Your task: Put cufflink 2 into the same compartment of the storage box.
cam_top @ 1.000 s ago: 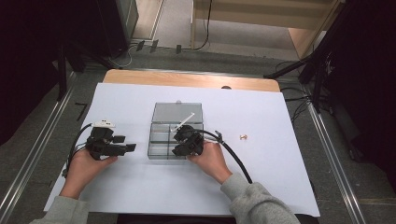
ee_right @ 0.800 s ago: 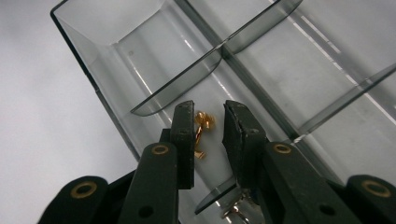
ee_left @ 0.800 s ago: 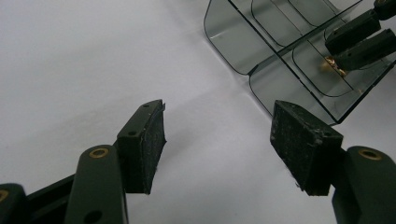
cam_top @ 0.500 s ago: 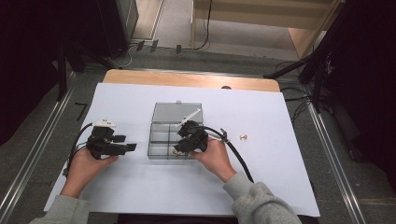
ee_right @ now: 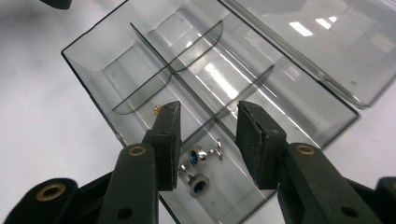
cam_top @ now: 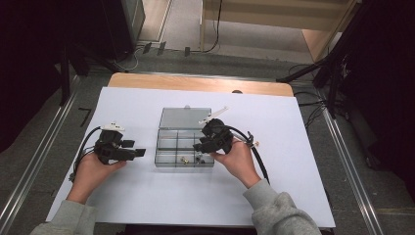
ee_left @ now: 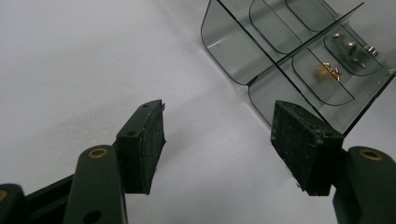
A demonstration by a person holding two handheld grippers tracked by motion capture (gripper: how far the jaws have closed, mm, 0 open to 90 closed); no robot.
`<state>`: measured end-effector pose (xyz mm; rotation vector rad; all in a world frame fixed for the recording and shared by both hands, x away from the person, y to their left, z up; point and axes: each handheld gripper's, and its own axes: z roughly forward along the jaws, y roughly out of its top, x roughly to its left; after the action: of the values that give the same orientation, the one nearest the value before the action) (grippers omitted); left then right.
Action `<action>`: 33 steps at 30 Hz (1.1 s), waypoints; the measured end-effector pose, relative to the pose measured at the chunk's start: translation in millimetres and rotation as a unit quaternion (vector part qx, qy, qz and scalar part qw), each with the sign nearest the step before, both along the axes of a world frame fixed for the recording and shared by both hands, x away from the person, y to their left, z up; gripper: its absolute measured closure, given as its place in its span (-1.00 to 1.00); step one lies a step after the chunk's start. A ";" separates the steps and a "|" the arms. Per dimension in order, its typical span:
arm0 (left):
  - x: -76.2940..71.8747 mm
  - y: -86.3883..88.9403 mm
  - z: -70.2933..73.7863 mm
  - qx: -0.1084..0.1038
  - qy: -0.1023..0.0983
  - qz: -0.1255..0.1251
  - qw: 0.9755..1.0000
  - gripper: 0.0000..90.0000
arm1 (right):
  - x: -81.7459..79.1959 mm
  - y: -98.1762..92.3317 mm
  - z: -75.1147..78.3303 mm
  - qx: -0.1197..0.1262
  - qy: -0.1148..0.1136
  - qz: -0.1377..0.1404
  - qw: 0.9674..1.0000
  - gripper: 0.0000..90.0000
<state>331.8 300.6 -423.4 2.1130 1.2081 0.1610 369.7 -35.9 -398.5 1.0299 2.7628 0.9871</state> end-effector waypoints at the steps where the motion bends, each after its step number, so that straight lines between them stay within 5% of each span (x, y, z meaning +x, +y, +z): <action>1: 0.4 -0.2 0.1 -0.001 0.000 0.001 1.000 -0.20 | 0.0 -2.1 1.0 -0.002 0.000 -0.003 1.000 0.38; 33: 5.7 -3.0 0.0 -0.003 0.003 -0.002 1.000 -0.20 | 18.6 -77.8 6.7 -0.012 0.005 -0.091 0.996 0.36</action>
<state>337.5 297.7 -423.4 2.1120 1.2069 0.1500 388.3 -113.7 -391.8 1.2601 2.6224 0.9235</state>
